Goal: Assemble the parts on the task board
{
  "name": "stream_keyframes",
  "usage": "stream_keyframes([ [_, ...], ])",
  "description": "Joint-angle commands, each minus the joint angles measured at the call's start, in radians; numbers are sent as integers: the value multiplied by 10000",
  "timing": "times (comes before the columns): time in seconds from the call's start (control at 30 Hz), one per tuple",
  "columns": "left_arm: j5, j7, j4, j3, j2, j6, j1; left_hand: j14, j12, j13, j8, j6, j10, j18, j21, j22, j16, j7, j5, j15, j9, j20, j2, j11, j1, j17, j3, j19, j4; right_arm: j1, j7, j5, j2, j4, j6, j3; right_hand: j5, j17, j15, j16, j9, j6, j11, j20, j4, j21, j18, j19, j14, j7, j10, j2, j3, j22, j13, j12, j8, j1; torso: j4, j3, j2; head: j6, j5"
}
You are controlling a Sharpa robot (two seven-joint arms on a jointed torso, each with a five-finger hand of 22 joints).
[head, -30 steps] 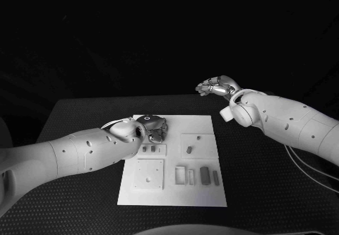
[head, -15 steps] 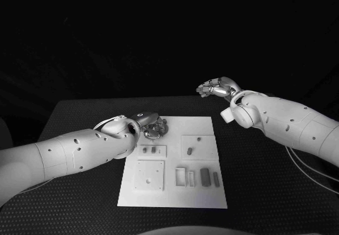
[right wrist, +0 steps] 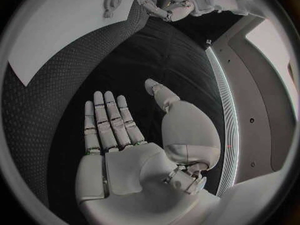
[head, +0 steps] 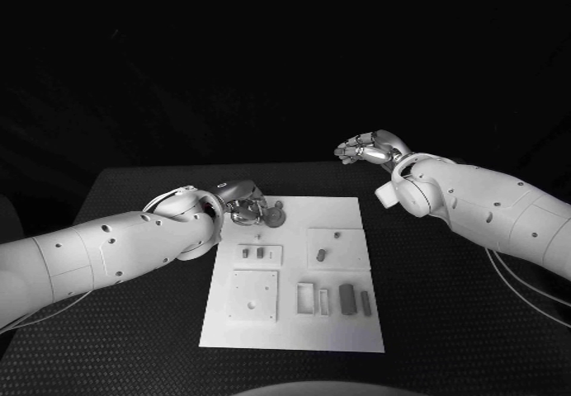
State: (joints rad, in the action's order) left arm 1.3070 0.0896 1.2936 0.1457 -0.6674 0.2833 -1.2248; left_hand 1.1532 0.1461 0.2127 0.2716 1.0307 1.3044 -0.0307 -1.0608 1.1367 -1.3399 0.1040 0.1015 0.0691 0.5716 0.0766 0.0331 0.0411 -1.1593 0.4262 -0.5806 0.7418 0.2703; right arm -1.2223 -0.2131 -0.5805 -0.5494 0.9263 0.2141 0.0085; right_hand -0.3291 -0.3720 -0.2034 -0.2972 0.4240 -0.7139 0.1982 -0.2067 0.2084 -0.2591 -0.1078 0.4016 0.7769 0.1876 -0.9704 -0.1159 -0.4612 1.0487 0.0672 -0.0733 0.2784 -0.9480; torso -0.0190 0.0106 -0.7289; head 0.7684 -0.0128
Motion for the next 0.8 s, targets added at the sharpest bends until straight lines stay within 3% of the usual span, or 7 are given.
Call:
stream_keyframes([
  [0.03, 70, -67, 18, 24, -17, -434, 0, 54, -56, 12, 44, 118, 55, -116, 11, 10, -28, 29, 42, 12, 5, 860, -18, 6, 58, -13, -46, 66, -2, 0, -75, -12, -14, 13, -120, 5, -51, 17, 13, 36, -15, 73, -19, 19, -18, 58, 122, -12, -48, 346, -46, 39, 32, 13, 9, 62, 52, 75, -27, -3, -18, 8, -15],
  [0.3, 378, -52, -66, 132, -88, -575, 6, 51, -60, 13, 46, 122, 67, -113, 15, 13, -25, 28, 44, 12, 4, 860, -16, 5, 57, -18, -53, 60, 2, 0, -75, -16, -24, 33, -125, 5, -51, 18, 13, 35, -16, 74, -19, 20, -17, 62, 122, -10, -47, 346, -46, 40, 31, 19, 10, 62, 54, 73, -22, -3, -10, 25, -34],
  [0.57, 476, -52, -92, 333, -117, -670, 50, 51, -63, 17, 53, 132, 87, -112, 16, 17, -26, 25, 52, 15, 4, 862, -18, 3, 52, -23, -64, 57, 7, 0, -77, -16, -24, 24, -124, 5, -51, 19, 13, 35, -18, 74, -19, 19, -17, 67, 123, -8, -47, 346, -46, 38, 31, 24, 10, 62, 56, 73, -25, -7, -9, 46, -55],
  [0.8, 483, -68, -97, 363, -130, -774, 99, 52, -68, 18, 57, 137, 99, -110, 17, 21, -26, 24, 58, 16, 4, 864, -21, 1, 51, -27, -71, 58, 7, 0, -81, -17, -26, 15, -129, 5, -51, 20, 13, 35, -20, 75, -18, 20, -17, 73, 124, -7, -47, 347, -45, 39, 31, 30, 10, 62, 57, 74, -28, -4, -12, 52, -54],
])
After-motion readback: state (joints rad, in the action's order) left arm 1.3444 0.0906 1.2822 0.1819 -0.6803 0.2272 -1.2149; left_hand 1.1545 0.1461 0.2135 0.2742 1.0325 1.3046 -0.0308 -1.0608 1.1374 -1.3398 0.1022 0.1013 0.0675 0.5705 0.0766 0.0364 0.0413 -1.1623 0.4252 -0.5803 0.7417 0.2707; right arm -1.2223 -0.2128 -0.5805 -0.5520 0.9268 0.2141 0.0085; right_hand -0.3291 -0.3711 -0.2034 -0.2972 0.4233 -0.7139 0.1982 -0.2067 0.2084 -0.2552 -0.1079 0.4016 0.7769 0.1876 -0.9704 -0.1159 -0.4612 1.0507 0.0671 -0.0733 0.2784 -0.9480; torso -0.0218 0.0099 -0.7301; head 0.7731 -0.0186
